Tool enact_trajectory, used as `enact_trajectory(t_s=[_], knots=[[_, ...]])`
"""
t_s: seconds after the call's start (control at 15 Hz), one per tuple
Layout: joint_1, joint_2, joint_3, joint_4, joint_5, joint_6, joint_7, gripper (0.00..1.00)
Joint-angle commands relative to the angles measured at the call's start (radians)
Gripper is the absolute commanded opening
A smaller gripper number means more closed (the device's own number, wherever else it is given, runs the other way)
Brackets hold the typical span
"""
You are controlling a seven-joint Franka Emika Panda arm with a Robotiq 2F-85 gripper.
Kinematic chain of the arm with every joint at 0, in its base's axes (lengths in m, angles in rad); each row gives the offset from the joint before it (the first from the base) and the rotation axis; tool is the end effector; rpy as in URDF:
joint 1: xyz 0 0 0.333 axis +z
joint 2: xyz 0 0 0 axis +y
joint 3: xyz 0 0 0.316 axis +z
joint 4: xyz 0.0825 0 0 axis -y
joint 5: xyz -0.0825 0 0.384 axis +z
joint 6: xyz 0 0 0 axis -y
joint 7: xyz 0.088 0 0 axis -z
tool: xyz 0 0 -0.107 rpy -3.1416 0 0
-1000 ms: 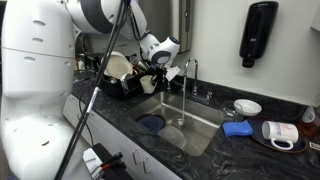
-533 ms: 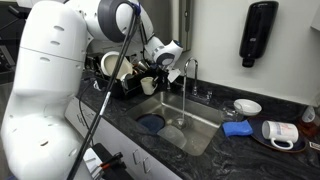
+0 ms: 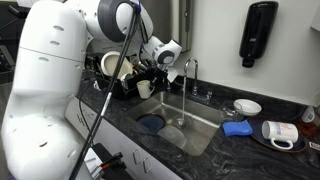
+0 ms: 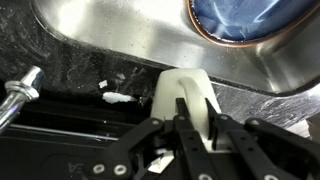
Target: Move the mug to the left side of the sink
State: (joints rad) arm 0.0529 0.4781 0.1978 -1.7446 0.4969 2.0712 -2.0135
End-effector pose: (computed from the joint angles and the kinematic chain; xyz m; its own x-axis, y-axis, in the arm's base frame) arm 0.6257 0.1741 0.3017 -0.3395 0.7938 0.5046 0.9211 0.3892 0.0076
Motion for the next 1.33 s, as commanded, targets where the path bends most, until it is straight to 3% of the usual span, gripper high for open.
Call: enact_trajectory(t_s=[0.0, 0.33, 0.73, 1.07, 1.13, 1.27], knots=[[0.001, 0.071, 0.031, 0.146, -0.045, -0.102, 0.005, 0.04], [0.000, 0.028, 0.026, 0.065, 0.045, 0.020, 0.119, 0.04], [0.026, -0.054, 0.058, -0.093, 0.192, 0.214, 0.421, 0.04], [0.048, -0.027, 0.091, -0.105, 0.217, 0.352, 0.572, 0.04], [0.055, -0.025, 0.094, -0.099, 0.195, 0.372, 0.596, 0.43], [0.070, -0.030, 0.091, -0.096, 0.143, 0.400, 0.648, 0.50]])
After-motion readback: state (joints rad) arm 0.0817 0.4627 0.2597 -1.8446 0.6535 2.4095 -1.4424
